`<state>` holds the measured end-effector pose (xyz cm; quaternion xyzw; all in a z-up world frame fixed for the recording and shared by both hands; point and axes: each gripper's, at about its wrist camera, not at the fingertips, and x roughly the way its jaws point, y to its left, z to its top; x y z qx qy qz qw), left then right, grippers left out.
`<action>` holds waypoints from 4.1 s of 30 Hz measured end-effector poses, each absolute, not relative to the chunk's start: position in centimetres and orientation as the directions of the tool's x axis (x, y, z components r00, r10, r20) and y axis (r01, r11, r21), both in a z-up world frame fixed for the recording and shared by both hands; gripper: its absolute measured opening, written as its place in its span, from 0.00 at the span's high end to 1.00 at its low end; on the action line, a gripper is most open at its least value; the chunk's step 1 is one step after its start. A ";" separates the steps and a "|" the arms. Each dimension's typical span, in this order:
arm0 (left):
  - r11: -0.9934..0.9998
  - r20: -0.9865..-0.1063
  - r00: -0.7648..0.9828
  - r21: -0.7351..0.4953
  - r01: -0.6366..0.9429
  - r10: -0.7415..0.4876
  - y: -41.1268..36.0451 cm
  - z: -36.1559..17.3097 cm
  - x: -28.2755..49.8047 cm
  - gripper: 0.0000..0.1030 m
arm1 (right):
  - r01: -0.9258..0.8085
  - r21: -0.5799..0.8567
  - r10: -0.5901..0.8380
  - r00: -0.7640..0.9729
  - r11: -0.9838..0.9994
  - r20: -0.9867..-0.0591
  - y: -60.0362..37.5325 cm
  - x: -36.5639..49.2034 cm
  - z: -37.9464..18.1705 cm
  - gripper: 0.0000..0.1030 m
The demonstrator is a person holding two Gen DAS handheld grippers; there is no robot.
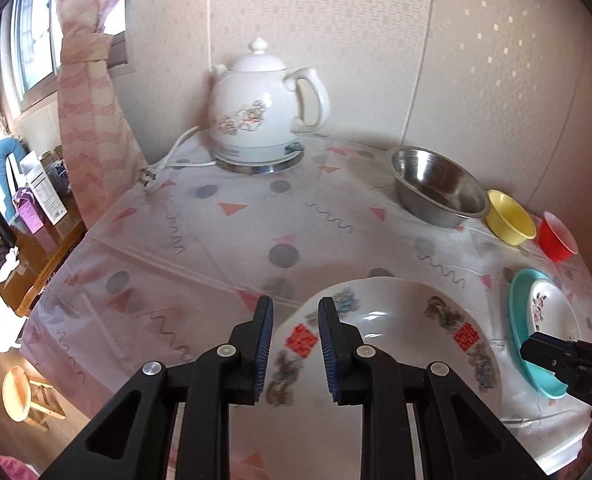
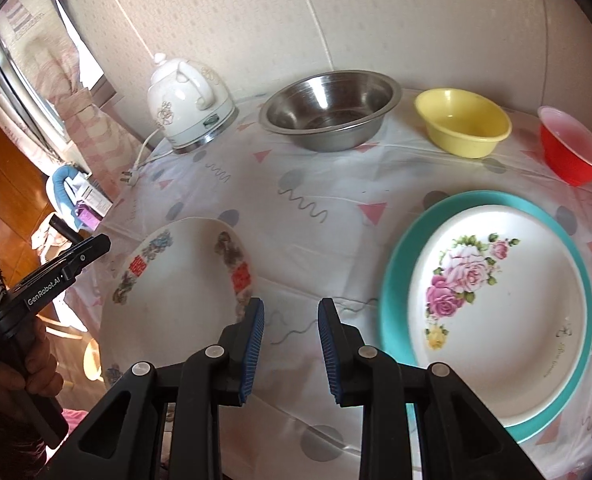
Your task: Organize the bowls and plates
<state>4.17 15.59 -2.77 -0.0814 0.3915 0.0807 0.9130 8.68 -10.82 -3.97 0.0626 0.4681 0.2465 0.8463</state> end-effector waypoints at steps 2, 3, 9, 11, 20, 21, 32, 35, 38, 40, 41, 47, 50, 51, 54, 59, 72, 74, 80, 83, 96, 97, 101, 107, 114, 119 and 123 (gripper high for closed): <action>0.968 -0.734 0.674 -0.097 -0.233 0.088 17.3 -3.3 3.5 0.75 | -0.382 0.345 0.491 0.408 0.857 -0.769 -9.8 8.8 -4.5 0.73; 0.966 -0.740 0.668 -0.105 -0.237 0.083 18.1 -3.6 3.2 0.75 | -0.388 0.346 0.493 0.395 0.854 -0.775 -9.3 8.8 -4.8 0.73; 0.961 -0.756 0.654 -0.177 -0.212 0.005 20.0 -5.5 1.7 0.69 | -0.382 0.376 0.505 0.336 0.844 -0.795 -8.0 9.1 -6.9 0.72; 0.961 -0.758 0.652 -0.203 -0.186 -0.034 19.8 -6.0 1.6 0.68 | -0.380 0.386 0.512 0.326 0.841 -0.794 -7.9 9.2 -7.0 0.72; 0.957 -0.769 0.624 -0.266 -0.115 -0.139 18.1 -7.9 2.3 0.68 | -0.394 0.403 0.530 0.297 0.826 -0.794 -7.1 9.1 -7.7 0.72; 0.957 -0.770 0.622 -0.268 -0.113 -0.142 17.9 -8.0 2.3 0.68 | -0.398 0.403 0.531 0.293 0.824 -0.795 -7.0 9.0 -7.8 0.72; 0.971 -0.778 0.619 -0.214 -0.103 -0.106 16.6 -8.6 3.0 0.70 | -0.462 0.322 0.495 0.323 0.826 -0.807 -5.6 8.3 -8.0 0.70; 0.972 -0.777 0.621 -0.214 -0.098 -0.109 16.3 -8.6 2.8 0.71 | -0.463 0.313 0.491 0.333 0.829 -0.805 -5.9 8.2 -7.9 0.70; 0.974 -0.778 0.618 -0.210 -0.082 -0.116 15.7 -8.6 2.8 0.71 | -0.466 0.278 0.465 0.355 0.840 -0.811 -6.2 8.0 -7.9 0.70; 0.976 -0.776 0.618 -0.209 -0.066 -0.125 15.2 -8.5 2.8 0.71 | -0.459 0.278 0.463 0.361 0.844 -0.810 -6.8 8.0 -7.8 0.70; 0.976 -0.775 0.618 -0.210 -0.060 -0.129 15.0 -8.5 2.8 0.71 | -0.456 0.277 0.461 0.364 0.846 -0.809 -7.1 7.9 -7.8 0.70; 0.979 -0.775 0.616 -0.202 -0.024 -0.144 13.7 -8.3 2.9 0.72 | -0.449 0.245 0.437 0.395 0.859 -0.808 -8.3 7.6 -7.6 0.70; 0.980 -0.773 0.618 -0.198 -0.013 -0.148 13.3 -8.1 3.0 0.72 | -0.449 0.227 0.425 0.410 0.864 -0.807 -8.6 7.5 -7.4 0.70; 0.980 -0.773 0.617 -0.197 -0.011 -0.148 13.2 -8.1 3.1 0.72 | -0.447 0.224 0.422 0.413 0.866 -0.807 -8.7 7.5 -7.3 0.70; 0.982 -0.768 0.623 -0.190 0.001 -0.150 12.8 -7.6 3.2 0.72 | -0.444 0.215 0.417 0.428 0.870 -0.802 -9.0 7.3 -6.9 0.70; 0.983 -0.754 0.637 -0.182 0.035 -0.162 11.8 -6.7 3.8 0.72 | -0.421 0.216 0.410 0.454 0.881 -0.791 -10.3 7.3 -6.0 0.70; 0.972 -0.728 0.645 -0.179 0.149 -0.233 6.8 -4.7 6.3 0.72 | -0.271 0.235 0.350 0.539 0.933 -0.766 -15.7 7.8 -4.0 0.70; 0.969 -0.726 0.642 -0.179 0.169 -0.246 5.8 -4.5 6.7 0.72 | -0.247 0.242 0.341 0.551 0.938 -0.762 -16.7 7.8 -3.9 0.70; 0.957 -0.723 0.630 -0.171 0.235 -0.284 2.4 -4.2 7.7 0.72 | -0.165 0.253 0.301 0.579 0.953 -0.758 -20.1 7.8 -3.8 0.70; 0.948 -0.725 0.616 -0.176 0.265 -0.307 0.7 -4.2 8.3 0.72 | -0.119 0.258 0.278 0.587 0.959 -0.761 -21.8 7.8 -4.0 0.70; 0.924 -0.743 0.569 -0.181 0.337 -0.353 -5.1 -4.8 11.6 0.72 | 0.010 0.266 0.208 0.598 0.964 -0.774 -27.0 8.5 -4.9 0.70; 0.923 -0.744 0.567 -0.179 0.340 -0.353 -5.4 -4.9 11.7 0.72 | 0.016 0.267 0.205 0.598 0.964 -0.775 -27.2 8.6 -4.9 0.70; 0.920 -0.749 0.560 -0.174 0.350 -0.355 -6.7 -5.1 12.4 0.72 | 0.039 0.267 0.191 0.602 0.963 -0.775 -28.1 8.9 -5.2 0.70; 0.921 -0.760 0.553 -0.152 0.359 -0.342 -7.6 -5.6 12.6 0.72 | 0.064 0.269 0.179 0.601 0.961 -0.779 -28.8 9.2 -5.8 0.70; 0.923 -0.770 0.542 -0.157 0.351 -0.337 -8.0 -6.2 13.0 0.72 | 0.078 0.263 0.168 0.592 0.962 -0.788 -28.9 9.6 -6.3 0.70; 0.924 -0.770 0.543 -0.157 0.348 -0.335 -8.2 -6.3 13.2 0.72 | 0.086 0.264 0.164 0.594 0.961 -0.788 -29.1 9.7 -6.6 0.70; 0.927 -0.771 0.545 -0.151 0.344 -0.328 -8.4 -6.5 13.3 0.72 | 0.085 0.251 0.150 0.605 0.964 -0.782 -29.1 9.7 -6.5 0.70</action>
